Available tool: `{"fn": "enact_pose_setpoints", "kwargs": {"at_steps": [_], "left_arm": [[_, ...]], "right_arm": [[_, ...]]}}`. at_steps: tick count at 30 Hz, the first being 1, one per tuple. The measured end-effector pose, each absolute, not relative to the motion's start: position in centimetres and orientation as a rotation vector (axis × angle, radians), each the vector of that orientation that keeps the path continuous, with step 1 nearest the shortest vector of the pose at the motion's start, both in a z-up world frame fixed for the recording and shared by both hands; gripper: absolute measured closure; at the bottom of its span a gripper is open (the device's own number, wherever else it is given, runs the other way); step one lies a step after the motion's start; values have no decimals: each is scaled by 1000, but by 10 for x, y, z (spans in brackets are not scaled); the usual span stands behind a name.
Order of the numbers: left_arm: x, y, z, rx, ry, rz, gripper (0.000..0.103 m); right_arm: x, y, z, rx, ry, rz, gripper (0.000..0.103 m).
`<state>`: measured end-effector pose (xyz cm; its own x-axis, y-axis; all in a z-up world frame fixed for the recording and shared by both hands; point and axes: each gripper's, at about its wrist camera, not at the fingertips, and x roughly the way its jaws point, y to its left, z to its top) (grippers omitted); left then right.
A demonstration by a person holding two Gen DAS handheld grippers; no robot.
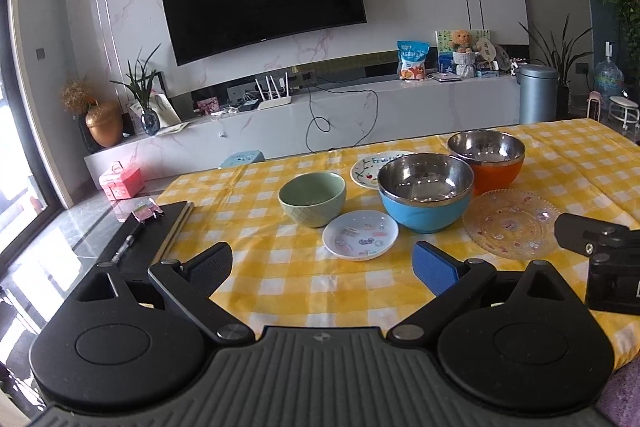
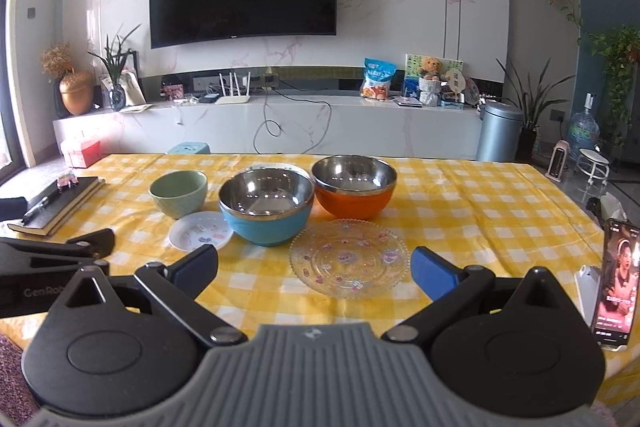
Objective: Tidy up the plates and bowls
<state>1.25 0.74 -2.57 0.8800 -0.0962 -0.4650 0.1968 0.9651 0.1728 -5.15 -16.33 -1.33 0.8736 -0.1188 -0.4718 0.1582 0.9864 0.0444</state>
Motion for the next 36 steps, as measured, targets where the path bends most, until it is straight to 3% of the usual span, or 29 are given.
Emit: {"fn": "enact_pose_setpoints", "kwargs": {"at_steps": [13, 15, 17, 25, 27, 29, 36], "left_arm": [[34, 12, -38, -11, 591, -281, 0], [39, 10, -40, -34, 603, -293, 6], [42, 3, -41, 1, 592, -292, 20], [70, -30, -54, 34, 622, -349, 24], [79, -37, -60, 26, 653, -369, 25], [88, -44, -66, 12, 684, -375, 25], [110, -64, -83, 3, 750, -402, 25]], "right_arm": [[-30, -194, -49, 135, 544, -126, 3], [-26, -198, -54, 144, 563, -129, 3], [-21, -201, -58, 143, 574, -132, 3], [-2, -228, -71, 163, 582, -148, 4], [4, -237, -76, 176, 595, -169, 9], [11, -247, -82, 188, 614, -204, 22], [32, -278, -103, 257, 654, -261, 40]]}}
